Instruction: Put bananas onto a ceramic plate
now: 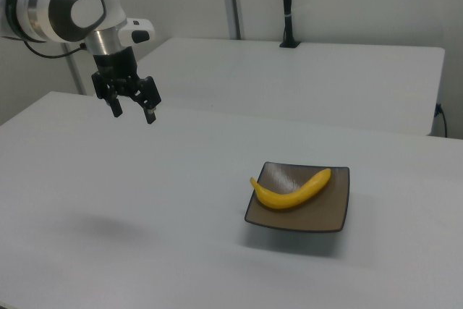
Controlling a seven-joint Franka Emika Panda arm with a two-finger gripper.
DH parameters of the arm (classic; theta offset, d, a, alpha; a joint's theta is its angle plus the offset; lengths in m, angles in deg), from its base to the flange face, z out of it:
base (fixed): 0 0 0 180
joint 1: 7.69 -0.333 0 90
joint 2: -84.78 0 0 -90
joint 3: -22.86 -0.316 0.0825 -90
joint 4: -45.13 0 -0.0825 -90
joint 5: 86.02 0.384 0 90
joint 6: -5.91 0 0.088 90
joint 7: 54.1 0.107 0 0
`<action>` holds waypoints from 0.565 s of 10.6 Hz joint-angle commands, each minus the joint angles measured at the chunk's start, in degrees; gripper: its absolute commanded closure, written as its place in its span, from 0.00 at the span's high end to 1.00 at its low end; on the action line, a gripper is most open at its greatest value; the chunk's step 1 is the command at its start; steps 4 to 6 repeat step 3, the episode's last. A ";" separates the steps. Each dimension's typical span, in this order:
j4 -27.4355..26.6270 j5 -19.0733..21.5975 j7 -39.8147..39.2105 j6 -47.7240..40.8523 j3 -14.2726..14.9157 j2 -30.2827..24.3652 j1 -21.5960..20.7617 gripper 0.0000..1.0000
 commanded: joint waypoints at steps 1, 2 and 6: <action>-2.57 -1.01 4.63 3.67 0.08 -1.24 -0.50 1.00; -2.66 -1.18 5.00 5.61 0.08 -1.16 -0.50 1.00; -2.66 -1.62 5.00 5.80 0.08 -1.07 -0.33 1.00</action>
